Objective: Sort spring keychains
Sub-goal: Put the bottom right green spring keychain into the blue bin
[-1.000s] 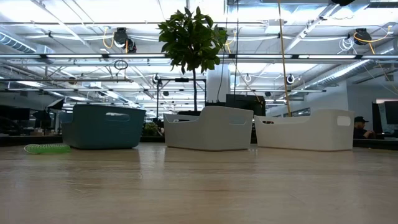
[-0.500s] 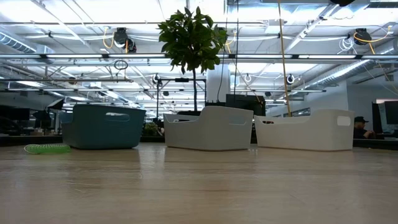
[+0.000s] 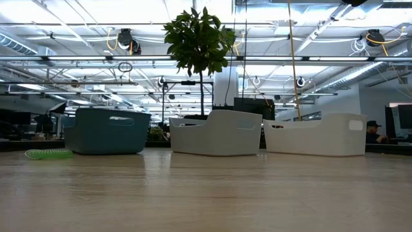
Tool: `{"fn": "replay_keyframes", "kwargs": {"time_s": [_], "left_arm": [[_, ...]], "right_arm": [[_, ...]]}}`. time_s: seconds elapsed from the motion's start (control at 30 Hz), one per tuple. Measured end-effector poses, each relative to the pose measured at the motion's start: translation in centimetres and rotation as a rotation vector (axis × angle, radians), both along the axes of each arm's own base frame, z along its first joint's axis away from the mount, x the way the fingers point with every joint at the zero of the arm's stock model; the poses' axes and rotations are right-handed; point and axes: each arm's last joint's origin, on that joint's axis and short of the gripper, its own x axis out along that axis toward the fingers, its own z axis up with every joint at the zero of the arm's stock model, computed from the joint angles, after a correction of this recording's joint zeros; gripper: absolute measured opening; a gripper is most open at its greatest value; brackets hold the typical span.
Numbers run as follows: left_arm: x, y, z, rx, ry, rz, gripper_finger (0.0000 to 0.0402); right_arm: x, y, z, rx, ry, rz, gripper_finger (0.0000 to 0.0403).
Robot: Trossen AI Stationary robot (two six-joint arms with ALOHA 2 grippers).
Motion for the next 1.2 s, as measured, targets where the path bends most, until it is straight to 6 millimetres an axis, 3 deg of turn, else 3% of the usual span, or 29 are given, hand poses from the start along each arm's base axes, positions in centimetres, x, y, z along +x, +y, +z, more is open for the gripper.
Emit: {"fn": "replay_keyframes", "kwargs": {"time_s": [0.3,0.57,0.83,1.0,1.2], "left_arm": [[-1.4,-0.6,1.6,0.011,-0.044,-0.022,0.003],[-3.7,0.2,3.1,0.022,0.002,0.019,0.003],[-6.8,0.9,4.5,-0.016,0.078,0.021,0.003],[-8.6,1.6,4.6,-0.028,0.17,0.055,0.003],[-10.6,2.7,4.4,-0.065,0.276,0.096,0.003]], "right_arm": [[0.1,0.0,-0.3,0.017,0.038,0.002,0.0102],[-0.7,0.0,-0.4,0.066,0.127,0.029,0.0208],[-5.6,-1.0,-1.4,0.101,0.101,0.049,0.0289],[-9.2,-1.9,-3.2,0.156,0.078,0.055,0.0301],[-11.6,-2.6,-5.6,0.169,0.112,0.06,0.0298]]}}
